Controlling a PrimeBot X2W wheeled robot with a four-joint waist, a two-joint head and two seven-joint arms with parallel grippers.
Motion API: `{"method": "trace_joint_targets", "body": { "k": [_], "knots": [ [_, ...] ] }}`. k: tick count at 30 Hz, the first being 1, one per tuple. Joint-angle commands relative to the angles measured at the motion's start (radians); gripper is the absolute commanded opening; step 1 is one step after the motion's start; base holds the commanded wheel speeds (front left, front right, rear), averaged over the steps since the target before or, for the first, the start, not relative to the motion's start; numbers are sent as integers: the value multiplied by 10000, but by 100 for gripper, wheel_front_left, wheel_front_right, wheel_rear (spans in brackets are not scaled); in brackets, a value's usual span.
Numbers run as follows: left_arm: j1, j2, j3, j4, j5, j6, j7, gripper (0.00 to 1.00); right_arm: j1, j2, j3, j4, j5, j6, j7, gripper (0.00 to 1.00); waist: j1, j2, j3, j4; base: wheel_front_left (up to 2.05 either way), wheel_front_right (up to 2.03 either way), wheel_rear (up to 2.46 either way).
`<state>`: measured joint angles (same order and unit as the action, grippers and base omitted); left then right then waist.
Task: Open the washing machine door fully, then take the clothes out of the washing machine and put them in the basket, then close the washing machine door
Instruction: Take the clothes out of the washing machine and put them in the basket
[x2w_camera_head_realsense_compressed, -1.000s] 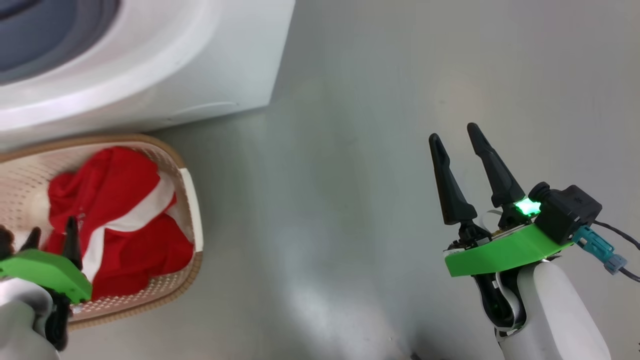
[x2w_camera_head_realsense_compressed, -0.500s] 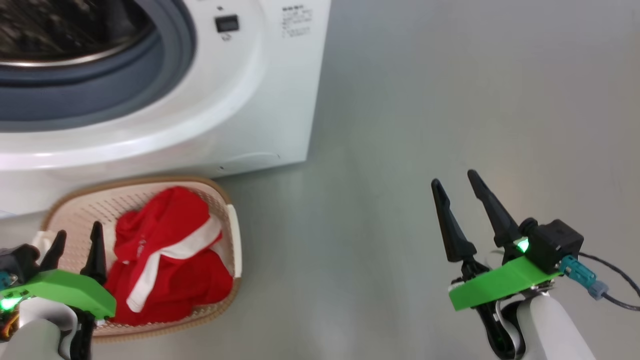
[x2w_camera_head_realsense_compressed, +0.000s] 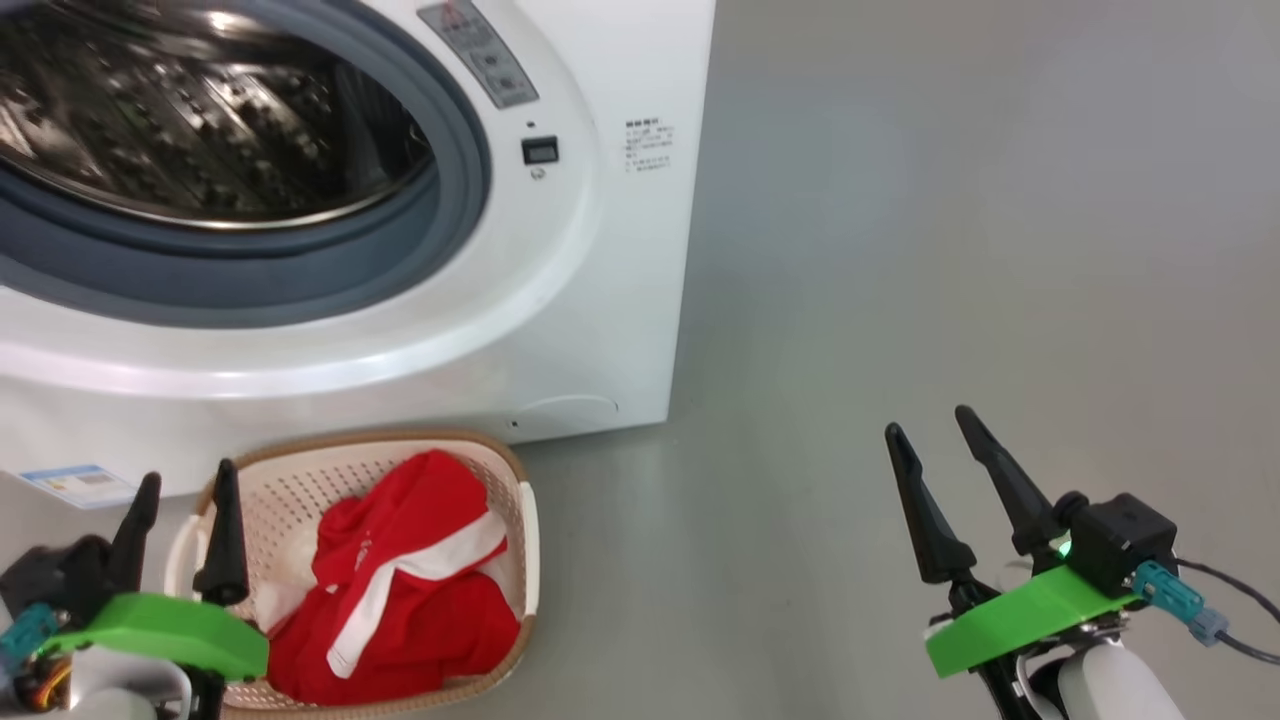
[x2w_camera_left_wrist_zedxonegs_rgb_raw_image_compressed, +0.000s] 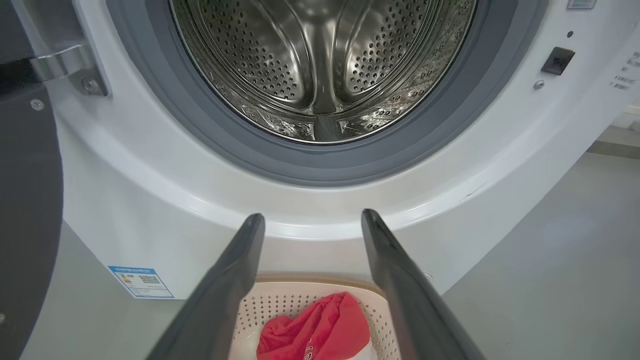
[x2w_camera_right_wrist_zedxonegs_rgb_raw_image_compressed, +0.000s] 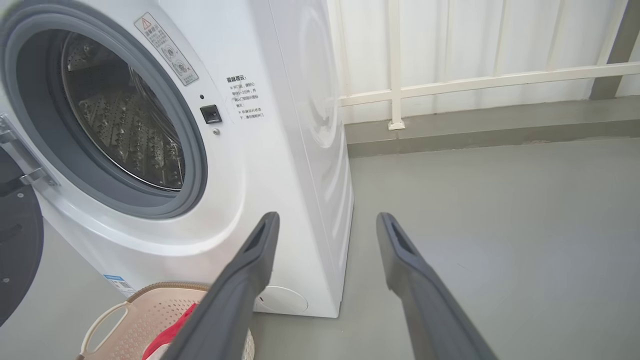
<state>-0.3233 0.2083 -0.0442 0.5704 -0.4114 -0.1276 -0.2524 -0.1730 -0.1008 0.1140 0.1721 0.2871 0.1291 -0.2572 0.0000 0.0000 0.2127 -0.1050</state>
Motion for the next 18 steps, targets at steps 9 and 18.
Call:
{"method": "trace_joint_targets", "body": {
  "k": [9,18],
  "knots": [
    [1372,-100,965,-1883,710,-31,-93,100,636,-269,185,-210,244,16,-46,100,0,0,-1136,99,0,0,0],
    [2550,-396,1435,-3198,1118,-31,-93,100,953,-420,105,-331,341,16,-46,100,0,0,-1450,-7,0,0,0]
  ]
}}
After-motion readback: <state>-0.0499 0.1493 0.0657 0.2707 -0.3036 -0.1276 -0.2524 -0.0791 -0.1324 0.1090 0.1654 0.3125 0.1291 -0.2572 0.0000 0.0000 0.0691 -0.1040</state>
